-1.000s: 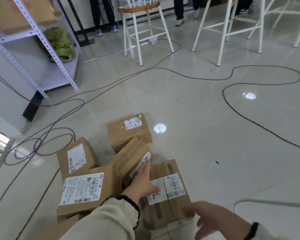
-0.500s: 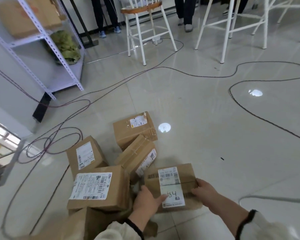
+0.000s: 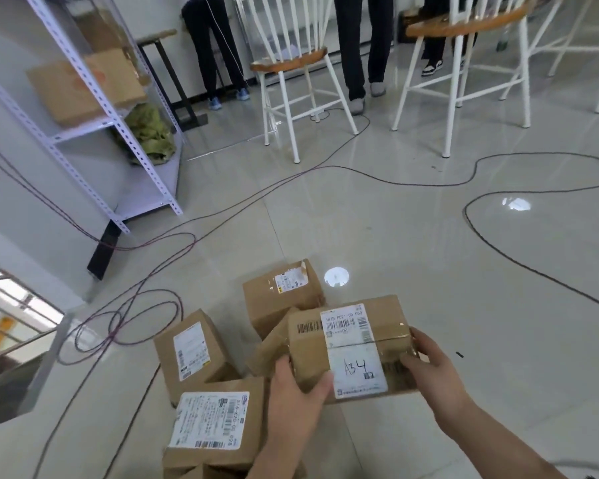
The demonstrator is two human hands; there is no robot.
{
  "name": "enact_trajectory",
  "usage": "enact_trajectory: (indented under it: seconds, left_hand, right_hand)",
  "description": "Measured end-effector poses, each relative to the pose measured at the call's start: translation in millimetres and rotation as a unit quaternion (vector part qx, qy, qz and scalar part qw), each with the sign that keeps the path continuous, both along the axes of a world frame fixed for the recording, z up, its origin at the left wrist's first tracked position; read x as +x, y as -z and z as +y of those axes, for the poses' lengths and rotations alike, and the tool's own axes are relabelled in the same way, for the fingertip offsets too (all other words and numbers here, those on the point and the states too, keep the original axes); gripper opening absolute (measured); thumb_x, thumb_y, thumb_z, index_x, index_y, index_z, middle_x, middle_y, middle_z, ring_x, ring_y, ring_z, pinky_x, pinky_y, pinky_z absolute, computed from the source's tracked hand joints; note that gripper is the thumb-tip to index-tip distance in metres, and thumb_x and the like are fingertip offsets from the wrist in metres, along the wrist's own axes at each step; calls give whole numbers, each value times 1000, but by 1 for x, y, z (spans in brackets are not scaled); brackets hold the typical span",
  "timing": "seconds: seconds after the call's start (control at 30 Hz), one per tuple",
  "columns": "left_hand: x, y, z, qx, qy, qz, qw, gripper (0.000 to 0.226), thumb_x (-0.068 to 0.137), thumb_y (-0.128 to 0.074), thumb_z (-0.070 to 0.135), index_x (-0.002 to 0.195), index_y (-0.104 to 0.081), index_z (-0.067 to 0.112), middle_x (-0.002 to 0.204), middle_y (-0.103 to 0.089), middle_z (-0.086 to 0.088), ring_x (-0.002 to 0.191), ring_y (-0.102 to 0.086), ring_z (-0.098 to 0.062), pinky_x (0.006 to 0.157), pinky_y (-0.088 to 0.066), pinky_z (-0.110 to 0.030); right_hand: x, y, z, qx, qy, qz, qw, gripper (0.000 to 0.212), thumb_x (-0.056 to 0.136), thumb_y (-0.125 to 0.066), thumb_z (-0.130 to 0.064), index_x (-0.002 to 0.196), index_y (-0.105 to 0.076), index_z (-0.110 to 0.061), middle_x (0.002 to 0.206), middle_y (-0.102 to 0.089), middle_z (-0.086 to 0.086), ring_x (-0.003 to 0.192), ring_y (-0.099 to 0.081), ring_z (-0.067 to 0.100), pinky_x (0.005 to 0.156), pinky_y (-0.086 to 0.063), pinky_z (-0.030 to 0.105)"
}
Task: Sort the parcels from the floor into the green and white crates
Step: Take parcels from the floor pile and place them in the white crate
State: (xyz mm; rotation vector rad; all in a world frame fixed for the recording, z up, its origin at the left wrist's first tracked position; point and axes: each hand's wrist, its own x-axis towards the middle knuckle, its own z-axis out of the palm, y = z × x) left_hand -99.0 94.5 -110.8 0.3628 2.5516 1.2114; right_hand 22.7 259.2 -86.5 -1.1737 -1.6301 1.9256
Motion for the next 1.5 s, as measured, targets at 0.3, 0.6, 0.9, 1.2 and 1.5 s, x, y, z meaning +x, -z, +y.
enact_trajectory:
  seconds: [0.3, 0.6, 0.9, 1.2, 1.5]
  left_hand:
    - [2, -309, 50, 317, 77, -31, 945, 77, 53, -79, 45, 120, -42, 46, 128, -51, 6, 111, -59, -11, 92, -52, -37]
    - [8, -630, 56, 429, 162, -55, 887, 69, 61, -76, 32, 115, -39, 52, 108, -64, 29, 101, -65, -3, 84, -55, -31]
    - [49, -883, 28, 408, 233, -17, 882, 68, 59, -76, 52, 114, -37, 61, 110, -59, 34, 104, -62, 3, 80, -55, -25]
    - [123, -941, 24, 433, 297, -3, 851, 60, 59, -75, 52, 109, -44, 63, 112, -62, 25, 101, -64, -2, 71, -54, -18]
    - [213, -948, 83, 453, 424, -61, 782, 62, 56, -77, 53, 106, -44, 68, 111, -64, 25, 104, -64, -2, 75, -55, -21]
  right_hand:
    - [6, -294, 43, 65, 145, 212, 964, 41, 90, -56, -8, 116, -64, -39, 122, -63, -4, 111, -59, 19, 95, -47, 35]
    - [41, -621, 70, 125, 56, 289, 947, 46, 91, -46, -3, 113, -68, -37, 105, -72, -13, 92, -66, 3, 74, -54, 17]
    - [116, -865, 46, 154, -59, 319, 933, 55, 80, -50, -16, 127, -56, -43, 132, -58, -13, 119, -58, 11, 90, -53, 32]
    - [232, -929, 20, 215, -85, 273, 934, 65, 81, -50, -15, 133, -42, -53, 132, -58, -14, 117, -59, 16, 94, -49, 41]
    - [364, -941, 4, 307, 31, 221, 925, 64, 81, -53, -20, 132, -41, -56, 131, -59, -11, 119, -58, 16, 94, -50, 28]
